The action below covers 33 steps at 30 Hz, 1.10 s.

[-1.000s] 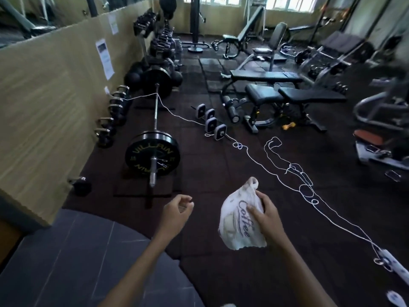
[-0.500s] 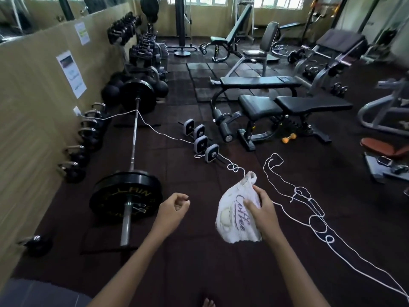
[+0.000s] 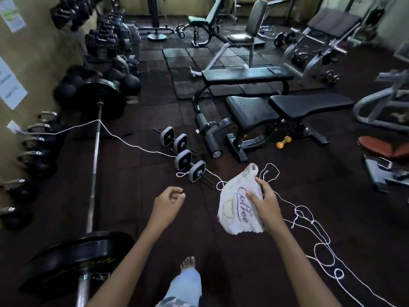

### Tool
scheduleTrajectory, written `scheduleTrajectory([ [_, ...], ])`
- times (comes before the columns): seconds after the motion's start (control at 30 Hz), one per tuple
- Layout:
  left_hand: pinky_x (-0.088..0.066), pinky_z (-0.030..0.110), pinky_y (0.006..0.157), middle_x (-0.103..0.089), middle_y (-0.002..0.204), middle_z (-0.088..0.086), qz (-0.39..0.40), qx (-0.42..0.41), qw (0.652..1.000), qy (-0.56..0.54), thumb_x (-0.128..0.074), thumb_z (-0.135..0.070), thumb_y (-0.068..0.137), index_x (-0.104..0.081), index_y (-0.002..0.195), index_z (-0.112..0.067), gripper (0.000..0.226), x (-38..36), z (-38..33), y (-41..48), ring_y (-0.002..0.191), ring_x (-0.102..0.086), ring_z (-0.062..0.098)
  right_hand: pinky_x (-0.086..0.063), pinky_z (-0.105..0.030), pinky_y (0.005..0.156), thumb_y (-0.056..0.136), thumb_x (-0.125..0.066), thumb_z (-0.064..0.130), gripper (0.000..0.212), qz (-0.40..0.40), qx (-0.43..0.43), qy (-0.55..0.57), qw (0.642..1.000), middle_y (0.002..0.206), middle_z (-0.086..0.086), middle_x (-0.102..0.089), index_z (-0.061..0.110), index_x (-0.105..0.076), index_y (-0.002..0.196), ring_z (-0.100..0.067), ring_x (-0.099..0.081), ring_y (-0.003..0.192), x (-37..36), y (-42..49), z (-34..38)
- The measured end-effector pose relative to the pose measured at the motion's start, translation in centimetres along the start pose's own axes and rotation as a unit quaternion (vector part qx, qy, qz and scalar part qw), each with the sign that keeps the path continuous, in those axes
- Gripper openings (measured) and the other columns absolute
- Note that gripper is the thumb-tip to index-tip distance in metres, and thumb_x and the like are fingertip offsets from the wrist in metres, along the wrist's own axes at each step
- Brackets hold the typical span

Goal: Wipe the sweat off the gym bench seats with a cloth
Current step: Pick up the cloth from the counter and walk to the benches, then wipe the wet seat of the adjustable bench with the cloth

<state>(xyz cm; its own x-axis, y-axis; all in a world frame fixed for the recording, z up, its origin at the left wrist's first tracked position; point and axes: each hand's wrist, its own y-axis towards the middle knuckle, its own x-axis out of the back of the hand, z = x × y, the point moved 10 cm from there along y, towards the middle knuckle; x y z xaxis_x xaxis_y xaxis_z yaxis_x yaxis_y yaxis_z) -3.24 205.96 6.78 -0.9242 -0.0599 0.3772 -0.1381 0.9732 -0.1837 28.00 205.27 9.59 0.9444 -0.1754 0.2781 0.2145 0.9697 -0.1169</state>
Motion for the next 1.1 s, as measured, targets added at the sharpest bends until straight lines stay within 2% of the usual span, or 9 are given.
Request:
scheduleTrajectory([
  [0.13,-0.049,0.019,0.067,-0.069,0.089,0.006,0.015,0.007,1.000,0.003,-0.064,-0.021,0.089,-0.063,0.092,-0.024,0.005,-2.1,-3.2,11.2,0.084,-0.069,0.022,-0.050,-0.043,0.099,0.090,-0.065,0.009,0.046,-0.035,-0.035,0.016,0.999,0.124,0.000,-0.062,0.021,-0.053,0.133,-0.016,-0.061,0.112,1.2,9.6,0.9],
  [0.23,-0.053,0.028,0.074,-0.069,0.088,0.007,0.042,0.010,0.999,0.013,-0.065,-0.019,0.088,-0.064,0.091,-0.024,0.006,-5.5,-5.6,18.4,0.083,-0.069,0.023,-0.051,-0.040,0.095,0.090,-0.065,0.011,0.045,-0.065,-0.051,0.016,0.996,0.122,0.001,-0.062,0.022,-0.053,0.132,-0.014,-0.062,0.108,3.0,15.6,1.3],
  [0.37,-0.045,0.015,0.063,-0.060,0.075,-0.001,0.090,-0.006,0.995,0.036,-0.062,-0.016,0.089,-0.065,0.096,-0.017,0.007,-12.3,-9.3,26.8,0.070,-0.058,0.013,-0.050,-0.026,0.084,0.091,-0.064,0.010,0.044,-0.102,-0.058,0.032,0.993,0.119,0.004,-0.061,0.021,-0.052,0.132,-0.004,-0.061,0.101,6.2,23.6,1.0],
  [0.47,-0.047,0.025,0.068,-0.057,0.073,-0.003,0.118,-0.008,0.992,0.045,-0.063,-0.017,0.090,-0.064,0.094,-0.018,0.005,-18.0,-11.5,32.8,0.068,-0.055,0.012,-0.052,-0.027,0.085,0.091,-0.064,0.008,0.046,-0.114,-0.066,0.040,0.991,0.118,0.004,-0.061,0.020,-0.051,0.134,-0.007,-0.062,0.102,8.9,30.5,-0.3],
  [0.6,-0.048,0.029,0.071,-0.057,0.071,-0.005,0.106,0.000,0.993,0.041,-0.063,-0.019,0.089,-0.063,0.090,-0.024,0.006,-24.7,-14.2,41.6,0.067,-0.055,0.011,-0.051,-0.040,0.096,0.091,-0.064,0.014,0.045,-0.095,-0.061,0.014,0.994,0.124,0.004,-0.060,0.029,-0.051,0.131,-0.012,-0.061,0.109,12.1,42.3,-2.1],
  [0.8,-0.045,0.022,0.067,-0.053,0.068,-0.005,0.102,0.039,0.993,0.050,-0.063,-0.016,0.089,-0.065,0.095,-0.015,0.007,-33.6,-18.1,51.6,0.062,-0.051,0.008,-0.047,-0.038,0.100,0.090,-0.063,0.013,0.045,-0.040,-0.058,-0.029,0.997,0.124,0.006,-0.060,0.024,-0.051,0.132,-0.014,-0.057,0.115,14.5,59.3,-2.0],
  [0.93,-0.049,0.028,0.073,-0.058,0.070,-0.002,0.106,0.060,0.991,0.049,-0.065,-0.015,0.087,-0.064,0.091,-0.021,0.006,-38.1,-19.8,58.2,0.069,-0.059,0.015,-0.041,-0.028,0.097,0.090,-0.062,0.004,0.046,-0.024,-0.054,-0.047,0.997,0.123,0.002,-0.057,0.012,-0.051,0.134,-0.015,-0.054,0.116,15.4,68.7,-1.9],
  [1.0,-0.050,0.029,0.073,-0.058,0.067,-0.004,0.108,0.061,0.991,0.056,-0.066,-0.016,0.087,-0.062,0.087,-0.027,0.011,-40.4,-20.1,62.0,0.070,-0.061,0.018,-0.042,-0.031,0.099,0.090,-0.062,0.004,0.047,-0.016,-0.069,-0.048,0.996,0.126,-0.001,-0.058,0.012,-0.051,0.134,-0.017,-0.055,0.117,15.6,73.4,-2.8],
  [1.1,-0.045,0.013,0.066,-0.059,0.069,-0.007,0.119,0.064,0.988,0.075,-0.065,-0.016,0.088,-0.062,0.090,-0.024,0.009,-44.0,-19.6,67.9,0.069,-0.060,0.012,-0.046,-0.040,0.102,0.091,-0.063,0.007,0.045,0.001,-0.087,-0.047,0.995,0.123,0.000,-0.061,0.017,-0.052,0.133,-0.018,-0.058,0.115,15.7,79.9,-4.5],
])
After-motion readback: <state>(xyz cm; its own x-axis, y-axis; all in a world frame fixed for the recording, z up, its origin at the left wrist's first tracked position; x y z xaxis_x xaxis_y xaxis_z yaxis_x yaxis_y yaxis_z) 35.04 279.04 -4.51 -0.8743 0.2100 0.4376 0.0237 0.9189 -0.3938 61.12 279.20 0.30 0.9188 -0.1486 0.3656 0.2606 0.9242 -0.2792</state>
